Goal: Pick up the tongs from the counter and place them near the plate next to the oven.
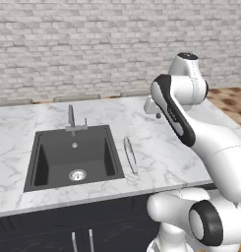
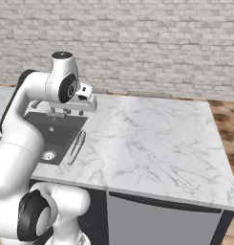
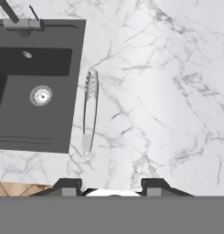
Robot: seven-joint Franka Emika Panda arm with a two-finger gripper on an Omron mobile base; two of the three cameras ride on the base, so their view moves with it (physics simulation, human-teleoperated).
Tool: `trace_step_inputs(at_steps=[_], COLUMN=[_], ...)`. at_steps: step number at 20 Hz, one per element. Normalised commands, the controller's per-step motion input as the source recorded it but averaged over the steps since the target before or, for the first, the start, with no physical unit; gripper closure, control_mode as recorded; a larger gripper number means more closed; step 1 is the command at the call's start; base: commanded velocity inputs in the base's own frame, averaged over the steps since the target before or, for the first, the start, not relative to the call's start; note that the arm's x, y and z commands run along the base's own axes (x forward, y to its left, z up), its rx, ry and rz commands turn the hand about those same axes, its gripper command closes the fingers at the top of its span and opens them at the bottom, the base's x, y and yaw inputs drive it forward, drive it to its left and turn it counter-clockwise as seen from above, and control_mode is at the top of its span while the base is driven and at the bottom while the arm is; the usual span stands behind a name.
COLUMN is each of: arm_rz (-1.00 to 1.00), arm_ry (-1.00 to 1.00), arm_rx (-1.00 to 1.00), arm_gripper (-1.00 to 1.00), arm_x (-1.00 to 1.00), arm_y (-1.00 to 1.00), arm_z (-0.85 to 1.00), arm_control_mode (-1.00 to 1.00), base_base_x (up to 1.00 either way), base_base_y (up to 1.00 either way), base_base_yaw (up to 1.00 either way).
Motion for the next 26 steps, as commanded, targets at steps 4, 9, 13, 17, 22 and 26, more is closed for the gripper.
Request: trace_step_inputs(at_steps=[4,9,13,17,22,26], arm_rz=[0.00,0.00,0.00,-0.01,0.00,-0.01], arm_ry=[0.00,-0.01,-0.06,-0.19,-0.08,0.00], arm_rx=[0.00,0.00,0.00,0.01,0.00,-0.01], arm_gripper=[-1.00,-1.00,-1.00,-1.00,-1.00,-1.00], arm_x=[-0.01,0.00,0.07,0.25,0.28,0.18], arm_y=[0.00,0.00,0.28,0.66,0.55,0.09], arm_z=[0.00,0.00,-0.14,-0.29,-0.48,-0.40], arm_control_mode=[-1.00,-1.00,-1.00,-1.00,-1.00,-1.00], base_base_x=[0.00,0.00,0.00,0.00,0.00,0.00], base_base_y=[0.00,0.00,0.00,0.00,0.00,0.00], base_base_yaw=[0.00,0.00,0.00,0.00,0.00,0.00])
